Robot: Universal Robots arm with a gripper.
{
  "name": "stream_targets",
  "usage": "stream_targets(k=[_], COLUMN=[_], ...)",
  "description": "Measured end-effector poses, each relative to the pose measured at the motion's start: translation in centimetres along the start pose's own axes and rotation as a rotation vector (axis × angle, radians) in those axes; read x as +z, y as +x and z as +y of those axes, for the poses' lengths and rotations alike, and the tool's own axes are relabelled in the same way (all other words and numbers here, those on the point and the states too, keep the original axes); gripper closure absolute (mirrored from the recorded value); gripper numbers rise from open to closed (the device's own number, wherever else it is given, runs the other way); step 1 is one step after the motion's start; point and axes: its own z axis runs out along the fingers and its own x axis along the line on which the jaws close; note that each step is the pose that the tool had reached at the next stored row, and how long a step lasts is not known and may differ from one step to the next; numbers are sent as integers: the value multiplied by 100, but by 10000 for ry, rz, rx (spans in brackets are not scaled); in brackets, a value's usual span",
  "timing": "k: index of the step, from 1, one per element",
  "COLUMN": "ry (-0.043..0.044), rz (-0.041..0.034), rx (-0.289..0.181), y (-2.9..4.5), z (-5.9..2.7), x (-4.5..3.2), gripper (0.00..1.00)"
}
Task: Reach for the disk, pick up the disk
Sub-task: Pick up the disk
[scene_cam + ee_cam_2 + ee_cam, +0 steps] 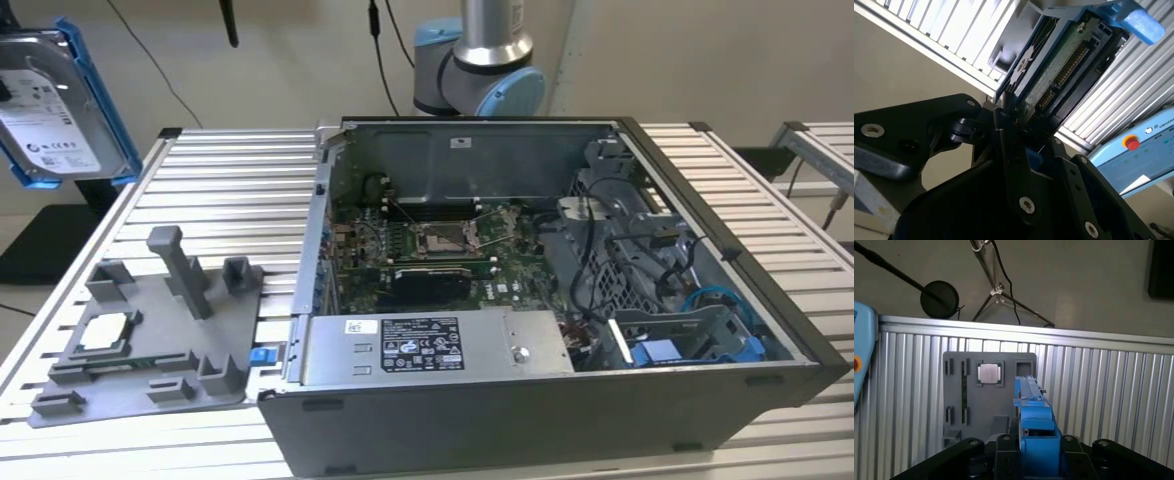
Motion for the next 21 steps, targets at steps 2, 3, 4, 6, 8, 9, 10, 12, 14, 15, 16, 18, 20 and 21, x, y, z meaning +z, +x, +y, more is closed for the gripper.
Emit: stream_targets(k=[2, 3, 4, 6, 8, 9, 10, 12, 14, 15, 16, 18, 20, 21], ry=[-2, -1, -1, -3, -2, -1, -2, -3, -4, -2, -3, -3, -3, -3], rz=[3, 5, 6, 11, 13, 15, 16, 19, 21, 22, 23, 24, 24, 24], rx=[-1, -1, 0, 0, -1, -1, -1, 0, 0, -1, -1, 0, -1, 0], y=[1, 2, 3, 4, 6, 7, 8, 9, 11, 12, 13, 14, 16, 17], z=[-15, -25, -37, -64, -93, -107, -119, -144, -169, -181, -193, -223, -255, -273], x=[-1, 0, 0, 0, 0, 1, 0, 0, 0, 1, 1, 1, 1, 2], gripper=[100, 100, 100, 100, 100, 100, 100, 100, 100, 100, 100, 100, 100, 100])
